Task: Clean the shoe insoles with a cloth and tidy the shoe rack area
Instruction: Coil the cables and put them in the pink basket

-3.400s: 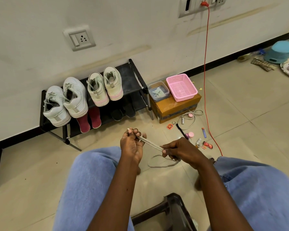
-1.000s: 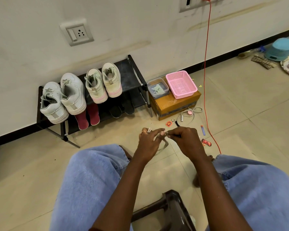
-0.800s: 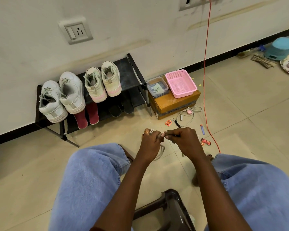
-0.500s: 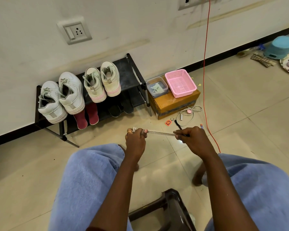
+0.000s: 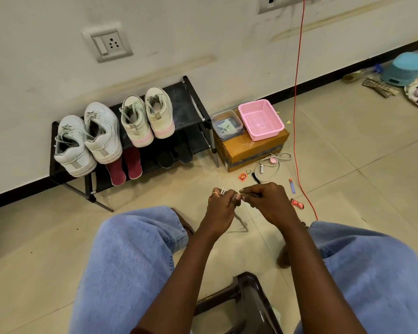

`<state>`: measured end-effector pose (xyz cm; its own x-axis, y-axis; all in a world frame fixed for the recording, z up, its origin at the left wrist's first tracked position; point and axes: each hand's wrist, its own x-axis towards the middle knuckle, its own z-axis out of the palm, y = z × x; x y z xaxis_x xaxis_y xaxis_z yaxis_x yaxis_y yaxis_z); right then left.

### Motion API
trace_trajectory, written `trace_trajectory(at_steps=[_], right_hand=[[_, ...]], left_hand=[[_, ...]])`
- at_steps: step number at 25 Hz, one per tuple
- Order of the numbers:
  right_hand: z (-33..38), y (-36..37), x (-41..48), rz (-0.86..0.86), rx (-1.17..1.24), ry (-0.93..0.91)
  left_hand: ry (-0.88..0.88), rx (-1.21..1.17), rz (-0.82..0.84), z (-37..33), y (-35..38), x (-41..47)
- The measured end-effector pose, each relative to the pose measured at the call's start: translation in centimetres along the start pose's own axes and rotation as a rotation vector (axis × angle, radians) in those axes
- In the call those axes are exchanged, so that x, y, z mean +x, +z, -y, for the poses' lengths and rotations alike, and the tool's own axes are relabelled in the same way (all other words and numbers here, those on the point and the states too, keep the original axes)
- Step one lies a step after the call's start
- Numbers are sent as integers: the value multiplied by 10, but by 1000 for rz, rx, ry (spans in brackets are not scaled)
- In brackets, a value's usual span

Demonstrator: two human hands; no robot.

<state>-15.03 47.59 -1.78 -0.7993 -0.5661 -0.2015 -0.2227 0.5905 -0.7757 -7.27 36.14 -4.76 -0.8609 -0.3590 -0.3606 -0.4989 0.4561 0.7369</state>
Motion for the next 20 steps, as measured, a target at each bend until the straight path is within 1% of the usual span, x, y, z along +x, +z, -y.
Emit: trace_trajectory(at_steps=[3, 5, 7, 8, 9, 11, 13, 15, 17, 18, 20], right_hand=[[-6, -10, 1, -7, 119, 84], [-9, -15, 0, -4, 200, 127], [-7, -17, -1, -8, 312, 156], [-6, -17, -1, -30, 340, 151], [-4, -17, -1, -65, 327, 131], [-1, -18, -1, -114, 205, 68], [3, -18, 0, -74, 44, 15], [9, -11, -1, 21, -107, -19], [17, -3, -2, 79, -176, -45], [21, 1, -3, 76, -156, -62], [26, 8, -6, 4, -59, -72]], left_hand=[[-49, -31, -57, 2, -6, 2], [-69, -39, -65, 4, -6, 3], [-50, -22, -76, 7, -7, 3], [-28, -69, -93, 7, -7, 2], [-20, -185, -114, 6, -8, 1], [-100, -525, -165, 4, -12, 4], [-182, -766, -209, 6, -14, 9], [-124, -812, -220, 3, -11, 7], [-42, -837, -236, 1, -6, 2], [-19, -859, -237, -1, -4, 0], [-5, -900, -208, -4, -1, -2]])
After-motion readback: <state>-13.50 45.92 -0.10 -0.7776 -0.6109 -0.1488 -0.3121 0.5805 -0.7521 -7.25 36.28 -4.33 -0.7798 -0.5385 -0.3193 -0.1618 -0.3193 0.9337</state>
